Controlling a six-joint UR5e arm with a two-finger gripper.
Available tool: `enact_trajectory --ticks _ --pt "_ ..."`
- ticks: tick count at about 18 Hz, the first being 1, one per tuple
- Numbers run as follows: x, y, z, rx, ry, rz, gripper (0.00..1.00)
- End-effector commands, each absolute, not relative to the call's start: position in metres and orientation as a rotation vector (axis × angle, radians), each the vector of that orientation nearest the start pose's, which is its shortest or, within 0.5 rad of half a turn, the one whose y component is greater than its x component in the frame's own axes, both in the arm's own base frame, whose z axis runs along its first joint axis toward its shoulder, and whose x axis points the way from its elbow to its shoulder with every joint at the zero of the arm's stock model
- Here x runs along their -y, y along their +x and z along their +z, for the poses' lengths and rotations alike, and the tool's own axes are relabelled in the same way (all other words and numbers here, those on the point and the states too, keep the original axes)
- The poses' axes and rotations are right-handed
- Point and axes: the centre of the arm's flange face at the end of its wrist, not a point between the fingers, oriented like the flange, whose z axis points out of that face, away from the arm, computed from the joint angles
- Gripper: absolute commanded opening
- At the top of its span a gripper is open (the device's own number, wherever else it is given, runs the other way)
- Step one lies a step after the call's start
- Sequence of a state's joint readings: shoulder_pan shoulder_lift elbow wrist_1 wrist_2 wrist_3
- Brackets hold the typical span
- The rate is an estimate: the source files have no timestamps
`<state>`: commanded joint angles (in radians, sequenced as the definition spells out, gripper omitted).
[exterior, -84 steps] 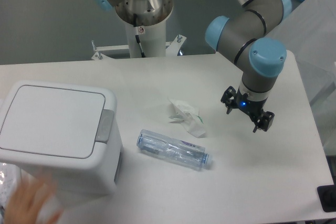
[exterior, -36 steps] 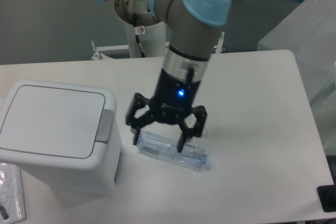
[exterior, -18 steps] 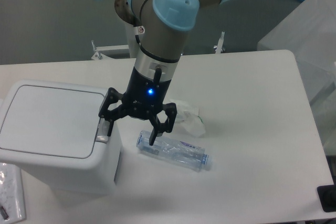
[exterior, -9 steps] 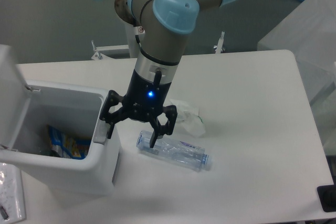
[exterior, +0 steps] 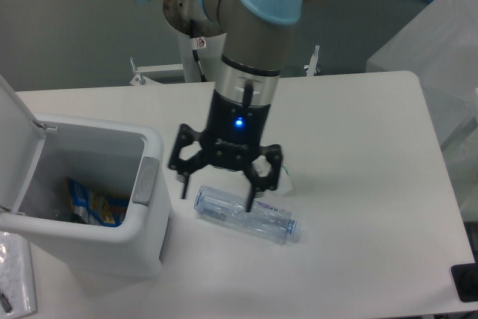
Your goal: Open the trash can
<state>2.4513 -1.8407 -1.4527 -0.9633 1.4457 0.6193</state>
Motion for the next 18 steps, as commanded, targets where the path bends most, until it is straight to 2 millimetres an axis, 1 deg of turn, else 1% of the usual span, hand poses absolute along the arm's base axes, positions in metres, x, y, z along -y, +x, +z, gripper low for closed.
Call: enact_trajectory --ticks 1,2,3,4,5,7,8,10,11,13,14,18 --pt "-0.515 -0.404 0.463 0.297 -2.719 0.348 1.0" --pt "-0.514 -0.417 0.452 0.302 -2.735 0.343 1.0" --pt "-0.507 -0.439 0.437 0.314 -2.754 0.341 1.0" --pt "-0.497 -0.462 0.417 0.303 -2.784 0.334 1.0" --pt "-0.49 -0.479 0.401 0.264 -2.809 0.336 1.0" --pt "-0.469 -0.506 0.388 0.157 -2.839 0.364 1.0" --pt "-0.464 -0.514 0.378 0.073 -2.86 0.363 1.0" --pt "-0.451 -0.519 0.365 -0.032 -2.897 0.347 1.0" --pt "-0.447 -0.516 0.354 -0.051 -2.913 0.322 1.0" --pt "-0.445 -0.506 0.333 -0.087 -2.941 0.275 1.0" --pt "-0.444 -0.502 0.326 -0.097 -2.949 0.267 1.0" --pt "-0.443 -0.501 0.325 -0.118 -2.964 0.276 1.0"
